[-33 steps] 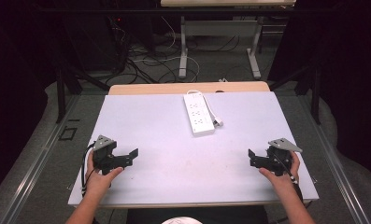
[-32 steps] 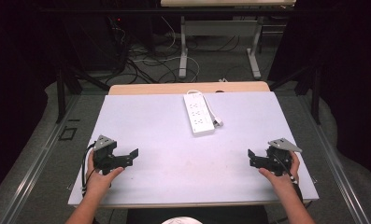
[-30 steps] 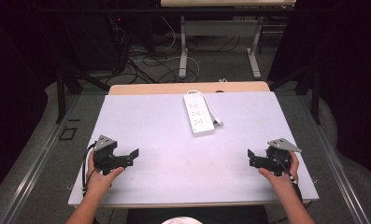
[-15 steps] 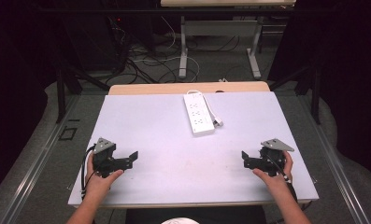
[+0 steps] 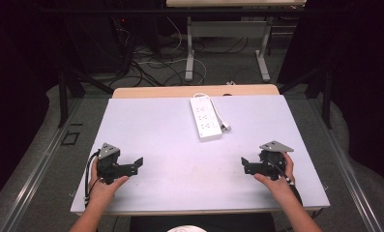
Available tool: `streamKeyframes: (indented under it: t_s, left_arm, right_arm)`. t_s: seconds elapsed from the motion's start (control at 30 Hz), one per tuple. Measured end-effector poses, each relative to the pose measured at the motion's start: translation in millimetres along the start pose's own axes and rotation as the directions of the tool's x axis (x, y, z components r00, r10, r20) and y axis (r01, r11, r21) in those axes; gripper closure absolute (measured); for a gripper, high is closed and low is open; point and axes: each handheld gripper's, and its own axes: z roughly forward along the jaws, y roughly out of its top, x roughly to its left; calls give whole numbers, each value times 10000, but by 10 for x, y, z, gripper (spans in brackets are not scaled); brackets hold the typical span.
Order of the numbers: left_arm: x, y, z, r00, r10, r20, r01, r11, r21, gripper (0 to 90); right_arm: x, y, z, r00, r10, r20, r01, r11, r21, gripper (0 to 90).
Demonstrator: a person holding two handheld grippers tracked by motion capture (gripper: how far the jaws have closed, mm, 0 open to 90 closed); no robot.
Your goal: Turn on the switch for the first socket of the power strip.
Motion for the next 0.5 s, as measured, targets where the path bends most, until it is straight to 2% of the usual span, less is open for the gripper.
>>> streamKeyframes:
  t_s: [0.03, 0.07, 0.33, 0.5]
  left_arm:
    - [-7, -5, 8, 10000, -29, -68, 28, 9999, -114, 14]
    - [-7, 0, -1, 10000, -8, -21, 8, 10000, 16, 15]
    - [-35, -6, 19, 9999, 126, 22, -126, 9999, 70, 14]
    - [-44, -15, 30, 9999, 115, 21, -115, 9999, -6, 15]
  right_arm:
    - [0, 0, 0, 10000, 0, 0, 0, 10000, 0, 0]
    - [5, 10, 4, 10000, -38, -24, 38, 10000, 52, 0]
    - [30, 176, 70, 9992, 177, -352, -168, 9995, 254, 0]
    - [55, 309, 99, 9987, 43, -514, -21, 9991, 417, 16]
